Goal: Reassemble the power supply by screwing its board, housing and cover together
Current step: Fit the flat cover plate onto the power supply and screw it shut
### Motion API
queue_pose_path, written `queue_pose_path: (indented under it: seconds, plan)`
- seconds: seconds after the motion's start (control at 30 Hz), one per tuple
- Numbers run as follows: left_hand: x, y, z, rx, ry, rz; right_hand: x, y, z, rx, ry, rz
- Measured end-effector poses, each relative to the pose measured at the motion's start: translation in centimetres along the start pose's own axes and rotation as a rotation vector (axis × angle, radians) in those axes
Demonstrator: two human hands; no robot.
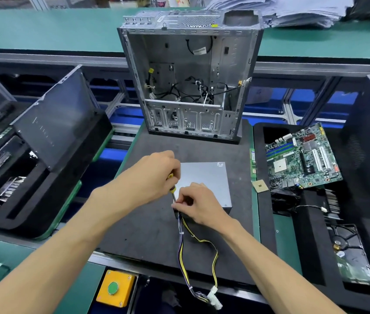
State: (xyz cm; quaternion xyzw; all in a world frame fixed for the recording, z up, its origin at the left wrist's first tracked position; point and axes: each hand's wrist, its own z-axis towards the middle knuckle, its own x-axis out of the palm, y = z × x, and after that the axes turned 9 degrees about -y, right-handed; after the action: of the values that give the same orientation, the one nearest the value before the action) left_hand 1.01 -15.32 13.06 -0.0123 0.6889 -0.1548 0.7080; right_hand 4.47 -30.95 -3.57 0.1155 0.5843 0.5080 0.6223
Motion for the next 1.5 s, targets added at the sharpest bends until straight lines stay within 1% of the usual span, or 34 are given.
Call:
queue_pose_path:
  seconds: [0.07, 0.17, 0.27, 0.33, 0.4, 0.47, 0.6, 0.67, 0.7, 0.73, 0.83, 0.87, 0.93, 1.0, 1.07, 1.2, 1.23, 1.4, 1.5]
  plan:
    - [0.02, 0.13, -0.21, 0.020, -0.018, -0.018, 0.04, 0.06, 0.04, 0.001, -0.001, -0.006]
    - [-0.08, 0.18, -0.24, -0.053, -0.068, 0.069, 0.07, 0.01, 0.09, -0.001, -0.002, -0.023]
    - [-0.38, -0.14, -0.07, -0.085, -0.024, 0.076, 0.10, 0.17, 0.04, 0.003, 0.008, -0.021]
    - [-0.36, -0.33, -0.17, -0.012, 0.021, 0.068, -0.02, 0.41, 0.07, 0.019, 0.013, -0.005]
    - [-0.27, -0.31, -0.26, 0.076, 0.061, 0.061, -0.30, 0.58, 0.08, 0.054, 0.005, 0.073]
    - [-0.19, -0.16, -0.28, 0.105, 0.059, 0.051, -0.60, 0.56, 0.13, 0.086, 0.003, 0.131]
    - [0.20, 0.19, -0.30, -0.023, -0.049, 0.113, -0.52, 0.79, 0.07, 0.108, 0.001, 0.086]
    - [0.27, 0.40, -0.22, -0.103, -0.069, 0.156, -0.36, 0.90, 0.05, 0.111, -0.002, 0.069]
    - [0.17, 0.39, -0.25, -0.123, -0.057, 0.142, -0.33, 0.93, 0.05, 0.110, -0.003, 0.065]
    - [0.08, 0.40, -0.30, -0.117, -0.037, 0.101, -0.34, 0.94, 0.05, 0.109, -0.003, 0.061]
    - [-0.22, 0.38, -0.42, 0.006, 0.051, 0.022, -0.34, 0.92, 0.02, 0.101, -0.011, 0.056]
    - [-0.22, 0.37, -0.46, 0.031, 0.054, 0.014, -0.32, 0.90, 0.02, 0.100, -0.015, 0.057]
    - [-0.01, 0.23, -0.52, 0.005, 0.000, 0.039, -0.23, 0.88, 0.05, 0.107, -0.012, 0.067]
    - [0.18, 0.37, -0.43, -0.081, -0.051, 0.139, -0.13, 0.85, 0.07, 0.097, -0.009, 0.058]
    - [0.11, 0.48, -0.27, -0.110, -0.044, 0.160, -0.02, 0.79, 0.05, 0.076, -0.016, 0.042]
    - [-0.22, 0.31, -0.53, 0.049, 0.074, 0.007, 0.08, 0.64, 0.05, 0.072, -0.041, 0.040]
    - [-0.15, 0.24, -0.65, 0.067, 0.089, -0.010, 0.10, 0.58, 0.07, 0.073, -0.041, 0.036]
    - [0.22, 0.25, -0.56, -0.060, 0.002, 0.069, 0.14, 0.55, 0.05, 0.083, -0.029, 0.016]
    - [0.02, 0.13, -0.37, -0.024, 0.045, 0.057, -0.17, 0.92, 0.01, 0.092, -0.008, 0.063]
